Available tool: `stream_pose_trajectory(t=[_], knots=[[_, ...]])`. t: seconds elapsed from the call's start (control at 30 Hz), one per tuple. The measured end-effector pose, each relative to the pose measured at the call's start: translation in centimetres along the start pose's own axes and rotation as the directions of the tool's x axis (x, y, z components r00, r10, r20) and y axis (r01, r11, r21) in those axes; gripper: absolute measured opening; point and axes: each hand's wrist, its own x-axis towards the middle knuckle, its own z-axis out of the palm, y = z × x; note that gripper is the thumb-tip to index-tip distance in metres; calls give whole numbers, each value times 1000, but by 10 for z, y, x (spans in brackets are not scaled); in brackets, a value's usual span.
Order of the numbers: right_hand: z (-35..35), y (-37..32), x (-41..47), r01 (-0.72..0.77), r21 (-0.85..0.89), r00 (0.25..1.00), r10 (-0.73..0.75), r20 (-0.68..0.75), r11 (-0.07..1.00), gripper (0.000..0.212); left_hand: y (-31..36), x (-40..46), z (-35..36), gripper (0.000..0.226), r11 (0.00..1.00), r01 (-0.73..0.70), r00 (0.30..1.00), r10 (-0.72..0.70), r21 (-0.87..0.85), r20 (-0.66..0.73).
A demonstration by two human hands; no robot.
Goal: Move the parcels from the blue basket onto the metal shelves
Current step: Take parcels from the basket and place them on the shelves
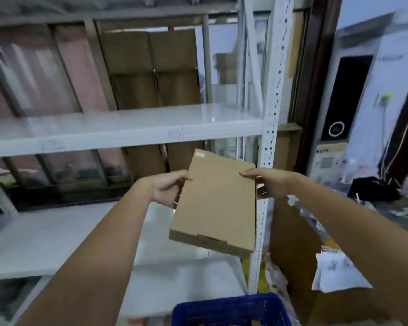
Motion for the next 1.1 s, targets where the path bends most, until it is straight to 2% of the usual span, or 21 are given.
stream_pose_trajectory(t=[0.1, 0.2, 0.27, 0.37, 0.47, 0.73, 0.8, 0.87, 0.93, 0.97, 1.0, 1.07, 1.1], knots=[[-11, -50, -23, 98, 100, 995, -97, -14, 990, 50, 49, -27, 7, 42, 989, -106, 993, 100, -98, -65], [-11, -74, -38, 138, 116, 990, -137, -12, 984, 66, 80, -44, 16, 40, 980, -164, 978, 147, -110, -146], [-8, -79, -42, 130, 130, 990, -135, 27, 983, 68, 91, -53, 22, 47, 982, -160, 970, 138, -102, -198], [-2, -86, -47, 114, 108, 990, -122, 70, 988, 54, 93, -62, 27, 61, 988, -131, 969, 109, -84, -223], [1, -101, -50, 134, 108, 987, -143, 75, 985, 45, 90, -64, 22, 47, 986, -133, 963, 104, -102, -250], [42, -145, -48, 133, 165, 990, -140, 30, 977, 61, 93, -91, -7, 64, 970, -205, 900, 132, -135, -416], [57, -152, -44, 57, 143, 998, -60, 16, 988, 62, 102, -105, -11, 59, 968, -214, 891, 140, -128, -432], [75, -159, -42, -25, -47, 993, 19, -114, 999, 66, 117, -119, -11, 63, 977, -209, 845, 163, -35, -510], [90, -173, -42, -20, -290, 948, -74, -309, 957, 69, 138, -130, -6, 68, 965, -156, 763, 255, 212, -594], [96, -182, -42, 30, -288, 931, -132, -340, 957, 70, 149, -136, 0, 67, 928, -104, 716, 319, 357, -620], [102, -193, -44, 75, -201, 933, -140, -331, 977, 69, 159, -142, 8, 64, 863, -23, 665, 390, 504, -637], [117, -213, -54, 75, 38, 981, -67, -180, 996, 72, 173, -150, 24, 57, 679, 176, 585, 510, 712, -631], [125, -220, -60, 49, 129, 996, -39, -82, 990, 76, 177, -152, 33, 54, 596, 252, 578, 539, 763, -612]])
